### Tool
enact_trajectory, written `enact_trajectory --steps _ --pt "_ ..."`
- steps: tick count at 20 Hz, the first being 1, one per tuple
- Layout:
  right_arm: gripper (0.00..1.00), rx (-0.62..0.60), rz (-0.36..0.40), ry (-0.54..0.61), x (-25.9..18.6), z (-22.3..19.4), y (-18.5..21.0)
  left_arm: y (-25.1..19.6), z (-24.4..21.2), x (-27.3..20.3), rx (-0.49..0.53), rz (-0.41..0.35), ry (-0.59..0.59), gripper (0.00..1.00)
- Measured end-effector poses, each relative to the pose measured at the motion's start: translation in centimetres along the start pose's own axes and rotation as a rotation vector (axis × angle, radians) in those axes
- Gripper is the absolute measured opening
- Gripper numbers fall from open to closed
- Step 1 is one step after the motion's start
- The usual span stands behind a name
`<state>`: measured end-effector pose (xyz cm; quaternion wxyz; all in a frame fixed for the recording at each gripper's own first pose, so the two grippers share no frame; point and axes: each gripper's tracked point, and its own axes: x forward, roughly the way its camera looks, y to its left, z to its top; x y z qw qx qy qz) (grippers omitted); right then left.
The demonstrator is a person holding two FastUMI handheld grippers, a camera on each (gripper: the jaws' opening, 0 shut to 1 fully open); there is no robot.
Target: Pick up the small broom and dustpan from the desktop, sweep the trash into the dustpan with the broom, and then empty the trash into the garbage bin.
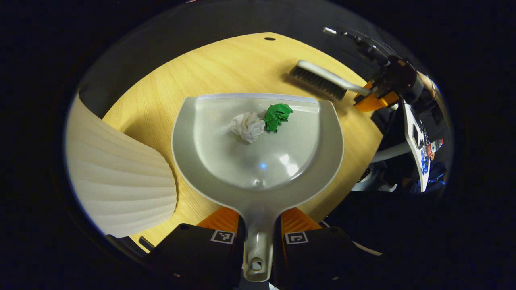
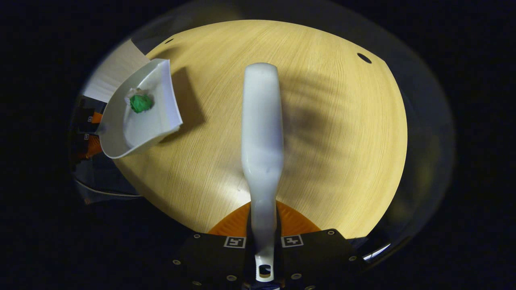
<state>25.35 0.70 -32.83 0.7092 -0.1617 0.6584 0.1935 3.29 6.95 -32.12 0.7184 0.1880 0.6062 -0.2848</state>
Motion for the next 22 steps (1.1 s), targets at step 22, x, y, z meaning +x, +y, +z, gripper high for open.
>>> enact_trajectory --steps 22 --pt "0.17 -0.119 0.105 -0.013 -1.4 3.3 -1.3 19.9 -4.7 -16.2 -0.293 0.41 0.074 0.31"
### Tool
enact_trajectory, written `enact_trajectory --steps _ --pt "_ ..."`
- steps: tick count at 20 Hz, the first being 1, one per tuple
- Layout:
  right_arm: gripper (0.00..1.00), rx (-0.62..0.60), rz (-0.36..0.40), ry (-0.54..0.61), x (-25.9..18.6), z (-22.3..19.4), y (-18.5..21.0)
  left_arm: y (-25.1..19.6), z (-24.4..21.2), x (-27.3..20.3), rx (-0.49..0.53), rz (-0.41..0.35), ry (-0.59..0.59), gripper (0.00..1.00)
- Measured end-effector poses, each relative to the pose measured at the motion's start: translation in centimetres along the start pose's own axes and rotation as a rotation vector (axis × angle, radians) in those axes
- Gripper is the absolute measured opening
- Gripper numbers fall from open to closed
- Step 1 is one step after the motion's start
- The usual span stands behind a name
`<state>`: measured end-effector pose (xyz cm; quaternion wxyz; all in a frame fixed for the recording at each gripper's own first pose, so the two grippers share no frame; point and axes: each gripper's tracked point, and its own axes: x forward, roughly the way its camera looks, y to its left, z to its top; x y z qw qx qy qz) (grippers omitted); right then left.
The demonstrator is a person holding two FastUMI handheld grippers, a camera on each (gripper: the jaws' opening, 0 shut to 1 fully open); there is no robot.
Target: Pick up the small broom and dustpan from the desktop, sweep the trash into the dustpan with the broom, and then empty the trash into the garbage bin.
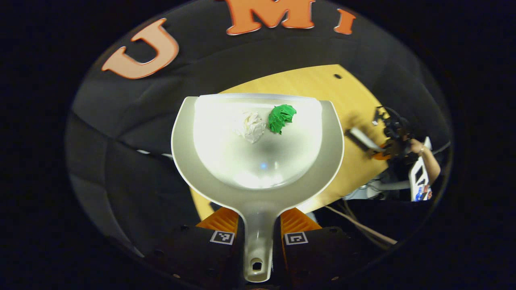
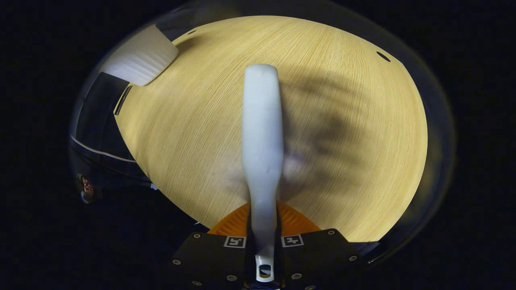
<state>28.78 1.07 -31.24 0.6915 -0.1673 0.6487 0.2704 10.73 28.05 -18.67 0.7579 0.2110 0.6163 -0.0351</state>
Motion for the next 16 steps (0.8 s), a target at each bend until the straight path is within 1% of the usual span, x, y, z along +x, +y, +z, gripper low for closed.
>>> enact_trajectory --steps 2,3,4,5,7,9,11,12,14,16 --pt "0.17 -0.002 -0.007 0.0 0.5 0.1 -0.8 3.8 -1.5 1.1 0.076 0.154 0.085 0.31" --pt "0.17 -0.003 -0.009 0.0 0.6 0.1 -0.6 5.3 -1.9 1.6 0.12 0.215 0.121 0.31" --pt "0.17 -0.001 -0.007 0.001 0.7 0.3 -0.7 6.1 -2.0 2.3 0.154 0.253 0.151 0.3" --pt "0.17 0.0 -0.007 0.001 0.7 0.4 -0.7 5.4 -1.6 1.0 0.18 0.265 0.188 0.31" --pt "0.17 0.012 0.004 0.0 0.7 0.6 -0.6 5.8 -0.8 1.5 0.234 0.281 0.243 0.31" --pt "0.17 0.014 0.002 -0.001 0.8 0.8 -0.6 6.1 0.0 1.8 0.283 0.326 0.267 0.31" --pt "0.17 0.019 0.0 -0.003 0.9 1.0 -0.6 7.4 0.9 1.5 0.381 0.387 0.28 0.31" --pt "0.17 0.024 -0.001 -0.004 0.9 1.1 -0.7 7.9 1.1 1.6 0.406 0.4 0.288 0.3" --pt "0.17 0.033 -0.005 -0.007 0.9 1.1 -0.8 7.8 1.4 1.7 0.404 0.377 0.289 0.3" --pt "0.17 0.037 -0.006 -0.009 0.8 1.1 -0.8 7.4 1.6 2.8 0.376 0.334 0.27 0.3"
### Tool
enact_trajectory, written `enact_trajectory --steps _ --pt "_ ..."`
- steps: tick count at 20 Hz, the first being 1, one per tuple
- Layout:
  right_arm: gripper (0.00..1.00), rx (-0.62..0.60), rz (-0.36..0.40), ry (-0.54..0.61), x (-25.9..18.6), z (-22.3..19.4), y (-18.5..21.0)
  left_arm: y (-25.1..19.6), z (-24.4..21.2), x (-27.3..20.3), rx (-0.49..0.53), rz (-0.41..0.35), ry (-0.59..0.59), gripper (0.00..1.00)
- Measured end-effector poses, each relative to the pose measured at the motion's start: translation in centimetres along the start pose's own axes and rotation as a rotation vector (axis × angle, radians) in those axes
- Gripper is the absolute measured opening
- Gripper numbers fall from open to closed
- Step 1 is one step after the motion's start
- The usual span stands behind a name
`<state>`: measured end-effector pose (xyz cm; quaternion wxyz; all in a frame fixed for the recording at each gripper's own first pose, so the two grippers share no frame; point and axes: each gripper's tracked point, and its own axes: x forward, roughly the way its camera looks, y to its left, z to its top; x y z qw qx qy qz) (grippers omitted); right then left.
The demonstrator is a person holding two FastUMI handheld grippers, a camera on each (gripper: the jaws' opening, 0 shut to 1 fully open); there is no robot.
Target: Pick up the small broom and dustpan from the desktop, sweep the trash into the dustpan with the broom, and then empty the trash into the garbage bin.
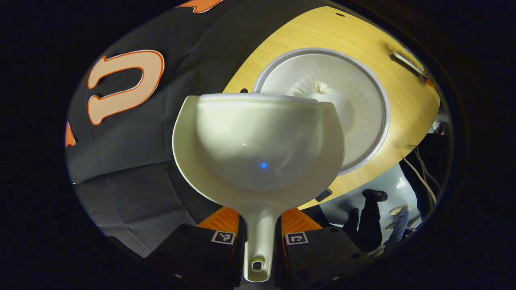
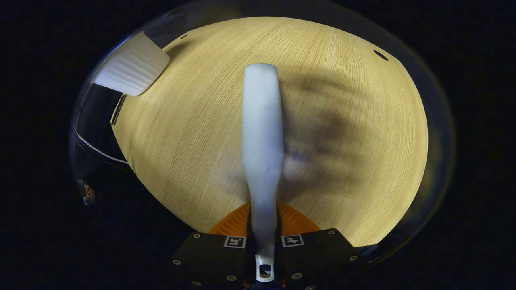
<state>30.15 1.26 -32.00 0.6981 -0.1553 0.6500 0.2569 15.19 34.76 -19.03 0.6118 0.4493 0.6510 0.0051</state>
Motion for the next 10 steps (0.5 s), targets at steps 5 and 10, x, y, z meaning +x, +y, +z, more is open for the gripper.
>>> enact_trajectory --steps 5,10 --pt "0.17 0.016 0.007 -0.001 -0.2 0.2 0.4 -0.8 1.6 0.2 -0.161 -0.013 -0.121 0.31" --pt "0.17 0.022 0.012 -0.012 -0.4 0.7 0.6 -2.7 4.2 -0.4 -0.321 -0.151 -0.287 0.3"
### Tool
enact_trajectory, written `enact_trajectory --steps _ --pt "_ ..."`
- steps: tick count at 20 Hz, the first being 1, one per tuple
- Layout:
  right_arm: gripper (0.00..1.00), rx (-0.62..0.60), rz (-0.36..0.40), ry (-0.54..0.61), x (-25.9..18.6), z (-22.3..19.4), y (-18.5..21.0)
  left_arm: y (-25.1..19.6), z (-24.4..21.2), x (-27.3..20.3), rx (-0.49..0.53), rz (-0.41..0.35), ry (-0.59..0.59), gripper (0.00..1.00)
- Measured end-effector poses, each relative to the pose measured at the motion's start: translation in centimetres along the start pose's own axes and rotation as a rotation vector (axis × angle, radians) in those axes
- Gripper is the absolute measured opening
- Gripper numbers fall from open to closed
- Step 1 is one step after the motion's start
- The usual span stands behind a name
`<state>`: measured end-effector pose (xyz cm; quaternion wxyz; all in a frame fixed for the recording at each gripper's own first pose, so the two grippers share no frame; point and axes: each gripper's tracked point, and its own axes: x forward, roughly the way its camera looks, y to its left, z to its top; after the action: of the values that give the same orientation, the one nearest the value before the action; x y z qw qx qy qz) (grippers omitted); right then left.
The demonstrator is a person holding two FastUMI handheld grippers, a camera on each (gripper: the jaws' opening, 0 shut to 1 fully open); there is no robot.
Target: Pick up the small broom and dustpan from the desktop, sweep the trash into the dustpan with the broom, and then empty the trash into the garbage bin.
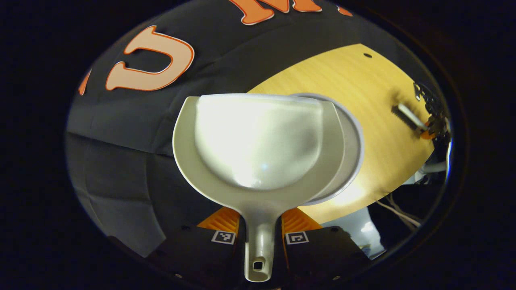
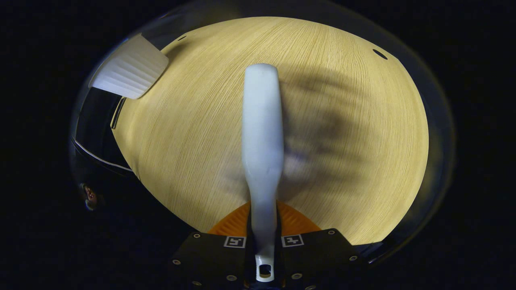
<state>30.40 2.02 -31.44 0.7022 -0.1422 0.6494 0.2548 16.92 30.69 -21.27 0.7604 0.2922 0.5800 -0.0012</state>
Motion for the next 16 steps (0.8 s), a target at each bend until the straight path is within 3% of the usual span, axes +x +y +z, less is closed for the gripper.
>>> enact_trajectory --steps 2,4,9,13,16 --pt "0.17 0.018 -0.001 -0.023 -0.4 0.6 0.2 -3.2 1.8 0.9 -0.095 -0.148 -0.076 0.3" --pt "0.17 0.037 -0.004 -0.052 -0.9 1.6 0.4 -6.7 4.4 1.2 -0.131 -0.246 -0.129 0.31" --pt "0.17 0.091 -0.012 -0.124 -2.9 4.0 0.1 -15.1 9.5 0.4 -0.076 -0.377 -0.23 0.3" --pt "0.17 0.159 -0.026 -0.17 -4.0 4.9 -0.4 -21.8 10.9 3.5 -0.08 -0.435 -0.218 0.31" --pt "0.17 0.179 -0.058 -0.165 -3.9 4.6 -0.5 -27.9 10.4 7.2 -0.141 -0.484 -0.131 0.31"
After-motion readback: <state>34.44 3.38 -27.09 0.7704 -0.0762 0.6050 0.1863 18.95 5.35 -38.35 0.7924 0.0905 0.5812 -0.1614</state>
